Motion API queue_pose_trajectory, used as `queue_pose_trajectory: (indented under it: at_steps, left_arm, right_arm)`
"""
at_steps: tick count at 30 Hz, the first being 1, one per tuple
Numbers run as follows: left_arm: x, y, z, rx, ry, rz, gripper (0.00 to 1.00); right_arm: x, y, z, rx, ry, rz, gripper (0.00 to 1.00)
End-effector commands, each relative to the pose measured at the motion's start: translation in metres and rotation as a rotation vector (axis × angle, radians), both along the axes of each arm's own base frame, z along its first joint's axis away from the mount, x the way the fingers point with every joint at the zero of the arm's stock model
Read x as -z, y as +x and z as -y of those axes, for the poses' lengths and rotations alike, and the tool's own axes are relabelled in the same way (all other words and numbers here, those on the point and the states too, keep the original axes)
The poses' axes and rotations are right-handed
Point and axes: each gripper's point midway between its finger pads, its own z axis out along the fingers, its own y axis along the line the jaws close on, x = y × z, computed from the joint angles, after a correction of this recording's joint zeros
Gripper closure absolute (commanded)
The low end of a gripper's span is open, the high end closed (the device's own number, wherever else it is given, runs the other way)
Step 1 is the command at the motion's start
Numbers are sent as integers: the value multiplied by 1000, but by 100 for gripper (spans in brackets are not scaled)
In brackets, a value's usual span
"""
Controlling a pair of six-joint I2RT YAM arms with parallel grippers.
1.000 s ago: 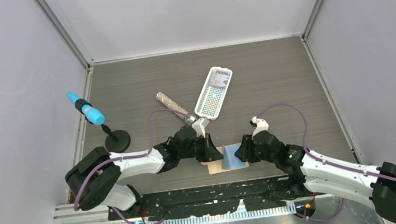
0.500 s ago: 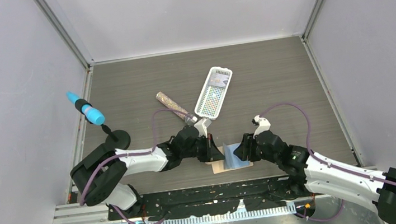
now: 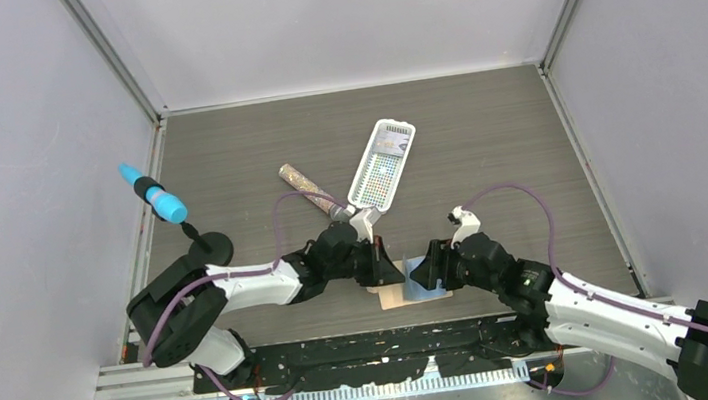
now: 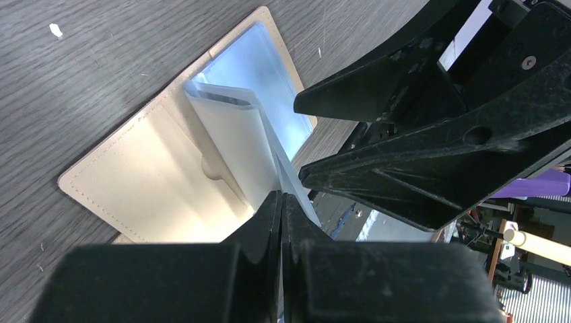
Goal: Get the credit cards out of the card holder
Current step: Remove the credit card from the card holder.
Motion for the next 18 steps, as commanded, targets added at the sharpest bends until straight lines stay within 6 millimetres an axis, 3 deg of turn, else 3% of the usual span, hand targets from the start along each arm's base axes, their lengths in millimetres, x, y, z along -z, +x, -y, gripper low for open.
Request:
queue_pose_trajectory:
  at_steps: [1,13,18]
  left_arm:
    - [-18,3,14,22,-57,32,100]
    - [-18,2,16,25,-56,32,100]
    - [-18,1,15,23,-56,30,100]
  right_arm:
    - [-28,4,-18,-25,84,34,34]
    - [-40,0,-24,-40,122,43,33]
    - [-30,0,-22,-36,85,24,33]
